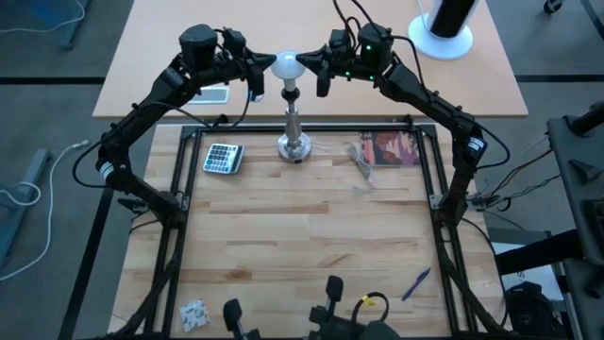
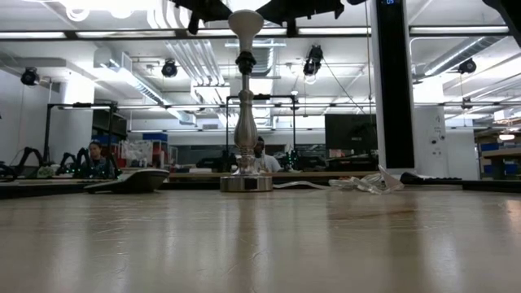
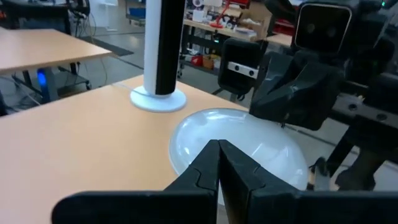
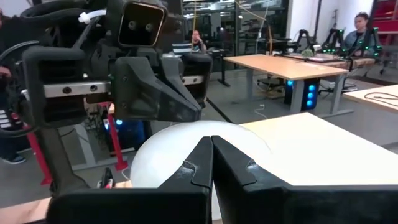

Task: Screw lightbulb
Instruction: Remove the lightbulb from the table lamp

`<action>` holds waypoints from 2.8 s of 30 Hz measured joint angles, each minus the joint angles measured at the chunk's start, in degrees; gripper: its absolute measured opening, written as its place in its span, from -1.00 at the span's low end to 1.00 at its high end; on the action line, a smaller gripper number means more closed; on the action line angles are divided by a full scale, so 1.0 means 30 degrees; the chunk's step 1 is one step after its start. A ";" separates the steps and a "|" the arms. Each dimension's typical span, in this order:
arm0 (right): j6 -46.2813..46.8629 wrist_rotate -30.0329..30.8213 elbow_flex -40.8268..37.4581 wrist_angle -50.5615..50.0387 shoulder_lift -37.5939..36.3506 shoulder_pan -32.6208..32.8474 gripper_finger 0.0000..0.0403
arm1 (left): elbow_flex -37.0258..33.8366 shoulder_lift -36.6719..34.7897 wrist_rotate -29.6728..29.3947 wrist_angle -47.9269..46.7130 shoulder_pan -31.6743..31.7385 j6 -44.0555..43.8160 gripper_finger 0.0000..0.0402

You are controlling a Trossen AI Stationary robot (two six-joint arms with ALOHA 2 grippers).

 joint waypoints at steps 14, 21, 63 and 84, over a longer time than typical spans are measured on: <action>0.0086 0.0818 -0.0124 0.0393 0.0056 -0.0386 -1.00 | -0.0169 -0.0022 0.1226 0.0801 -0.0156 -0.2785 -1.00; 0.0056 0.0899 -0.0138 0.0636 0.0064 -0.0393 -1.00 | -0.0182 -0.0068 0.1356 0.0936 -0.0460 -0.3825 -1.00; 0.0301 -0.0346 -0.0511 -0.0117 -0.0731 -0.0284 -1.00 | -0.2284 -0.1486 0.1508 0.2240 0.0175 0.0632 -1.00; -0.0345 -0.0060 0.0280 0.0300 -0.1060 -0.0342 -1.00 | -0.1036 -0.1789 0.1269 0.3461 -0.0761 -0.0625 -1.00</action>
